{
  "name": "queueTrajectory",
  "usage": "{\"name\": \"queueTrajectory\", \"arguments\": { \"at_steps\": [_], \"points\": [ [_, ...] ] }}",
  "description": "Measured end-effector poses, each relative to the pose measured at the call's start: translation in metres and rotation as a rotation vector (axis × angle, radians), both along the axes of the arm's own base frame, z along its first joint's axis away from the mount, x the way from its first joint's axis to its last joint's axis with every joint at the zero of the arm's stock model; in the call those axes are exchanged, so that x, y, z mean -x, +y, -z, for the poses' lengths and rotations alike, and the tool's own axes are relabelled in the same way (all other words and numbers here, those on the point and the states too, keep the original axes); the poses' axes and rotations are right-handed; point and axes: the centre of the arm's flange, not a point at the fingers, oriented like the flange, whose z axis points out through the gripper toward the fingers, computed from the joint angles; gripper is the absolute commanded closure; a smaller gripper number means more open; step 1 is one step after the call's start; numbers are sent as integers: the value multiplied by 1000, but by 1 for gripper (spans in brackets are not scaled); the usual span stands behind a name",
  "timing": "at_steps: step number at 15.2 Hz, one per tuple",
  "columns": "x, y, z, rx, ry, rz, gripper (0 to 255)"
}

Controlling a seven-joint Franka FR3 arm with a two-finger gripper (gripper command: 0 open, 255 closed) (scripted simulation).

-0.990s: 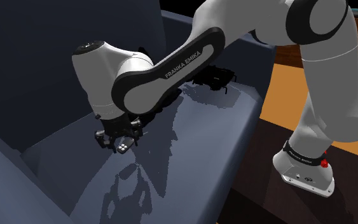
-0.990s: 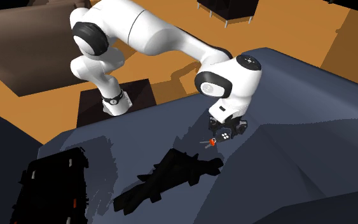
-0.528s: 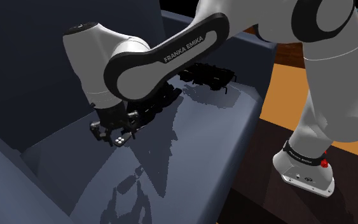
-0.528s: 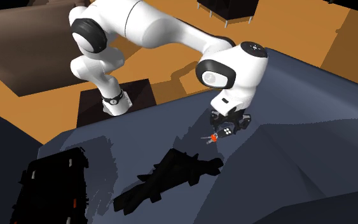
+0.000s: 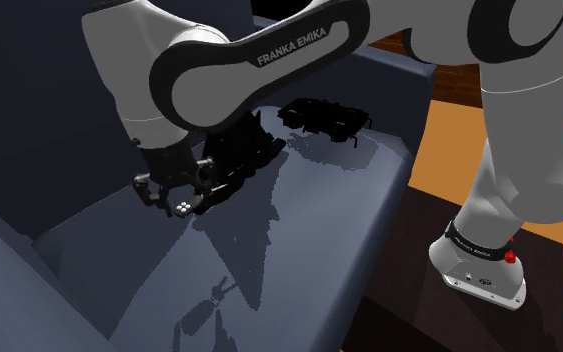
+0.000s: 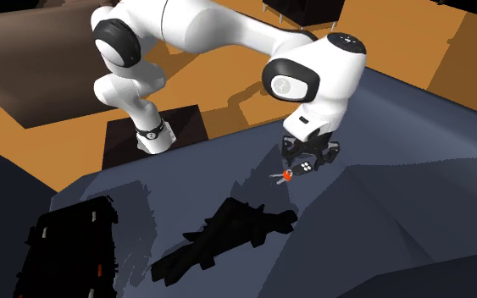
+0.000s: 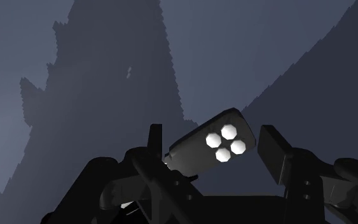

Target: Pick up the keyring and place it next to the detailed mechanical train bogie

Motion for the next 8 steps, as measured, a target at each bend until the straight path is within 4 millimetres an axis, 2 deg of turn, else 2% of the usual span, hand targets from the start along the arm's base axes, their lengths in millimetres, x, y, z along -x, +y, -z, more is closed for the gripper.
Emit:
{"name": "queueTrajectory", "arguments": {
  "at_steps": [8],
  "points": [
    [-1, 0, -44, 0, 0, 0, 255]
  ]
}}
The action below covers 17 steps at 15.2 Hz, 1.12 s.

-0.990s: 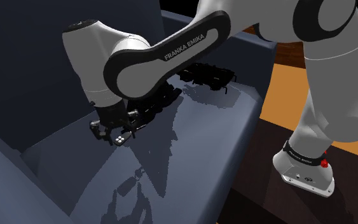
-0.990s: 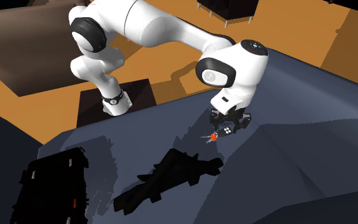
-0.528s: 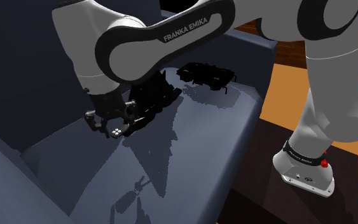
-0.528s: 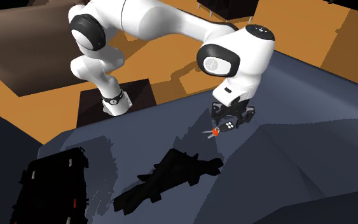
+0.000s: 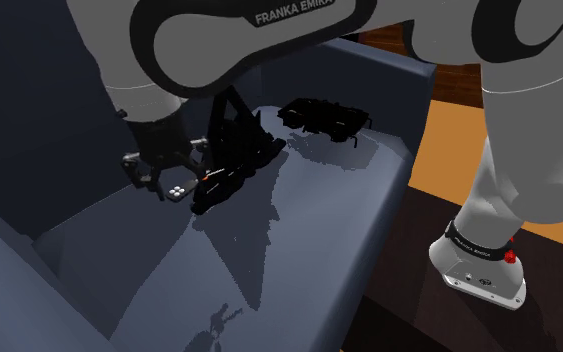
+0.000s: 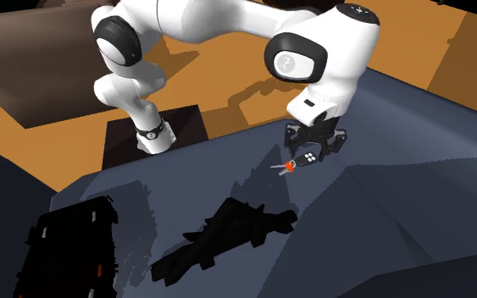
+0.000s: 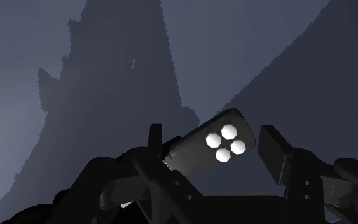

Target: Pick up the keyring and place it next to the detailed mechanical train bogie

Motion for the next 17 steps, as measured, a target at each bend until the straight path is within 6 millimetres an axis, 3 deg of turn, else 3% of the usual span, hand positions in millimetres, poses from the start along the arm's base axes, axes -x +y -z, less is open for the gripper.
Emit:
{"name": "queueTrajectory", "arguments": {
  "at_steps": [3, 5, 17],
  "points": [
    [0, 0, -15, 0, 0, 0, 255],
    [-1, -15, -20, 0, 0, 0, 255],
    [-11, -169, -17, 1, 0, 1, 255]
  ]
}}
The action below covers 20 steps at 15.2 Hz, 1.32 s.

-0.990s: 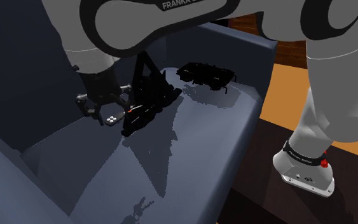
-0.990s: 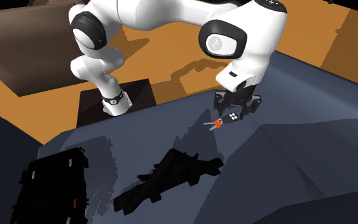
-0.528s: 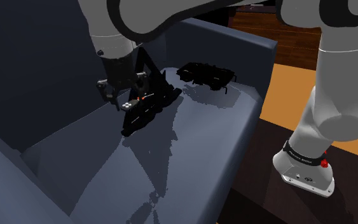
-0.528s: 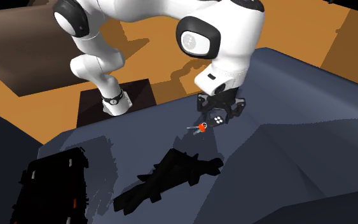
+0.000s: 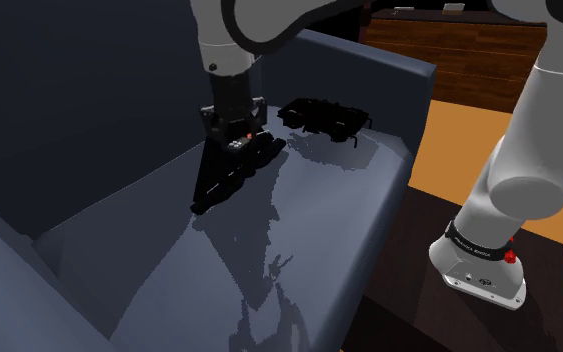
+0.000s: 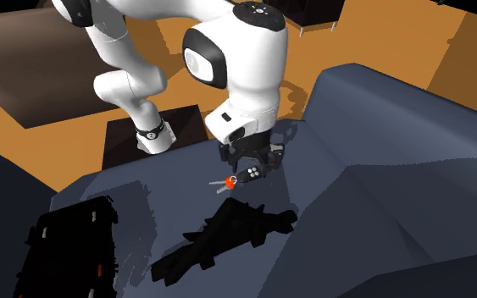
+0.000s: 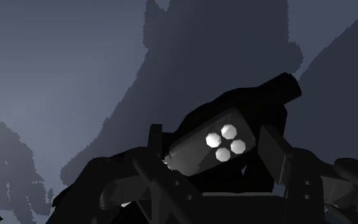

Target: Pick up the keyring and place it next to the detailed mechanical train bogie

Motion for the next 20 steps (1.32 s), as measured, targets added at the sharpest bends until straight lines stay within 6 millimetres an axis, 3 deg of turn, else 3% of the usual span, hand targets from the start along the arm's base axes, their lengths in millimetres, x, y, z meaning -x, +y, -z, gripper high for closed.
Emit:
{"name": "queueTrajectory", "arguments": {
  "at_steps": [20],
  "points": [
    [-17, -263, -2, -1, 0, 0, 255]
  ]
}}
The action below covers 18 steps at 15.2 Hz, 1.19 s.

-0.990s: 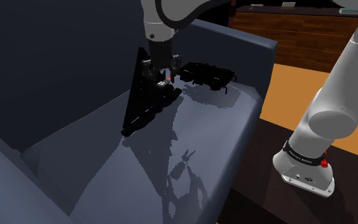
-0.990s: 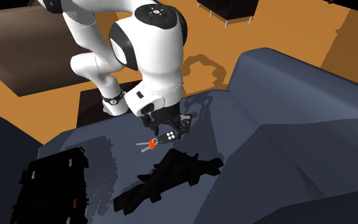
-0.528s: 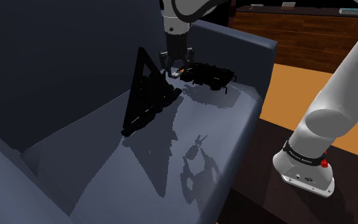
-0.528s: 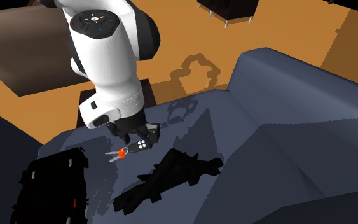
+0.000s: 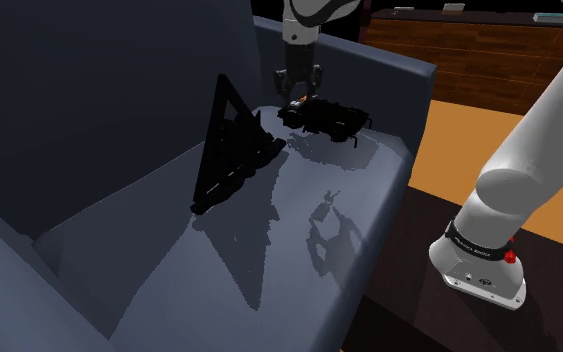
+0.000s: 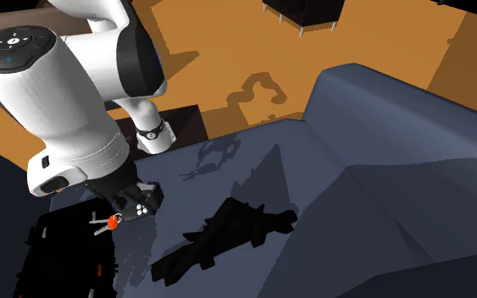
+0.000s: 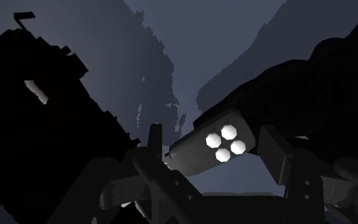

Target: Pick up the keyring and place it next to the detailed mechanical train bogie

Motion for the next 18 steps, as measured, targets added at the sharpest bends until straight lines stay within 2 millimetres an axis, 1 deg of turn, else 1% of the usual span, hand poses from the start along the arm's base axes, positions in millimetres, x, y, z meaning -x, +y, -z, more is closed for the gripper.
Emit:
{"name": "queueTrajectory", "arguments": {
  "at_steps": [3, 5, 7, 9, 11, 12, 16, 17, 18],
  "points": [
    [-1, -41, -4, 0, 0, 0, 255],
    [-3, -70, -4, 0, 0, 1, 255],
    [-6, -92, 1, 0, 0, 0, 255],
    [-4, -120, 0, 0, 0, 0, 255],
    [-8, -144, -3, 0, 0, 0, 255],
    [-4, -159, -2, 0, 0, 1, 255],
    [-10, -213, -3, -1, 0, 0, 255],
    [-14, -218, -3, -23, -7, -4, 255],
    [-18, -227, 1, -70, -24, 5, 255]
  ]
}}
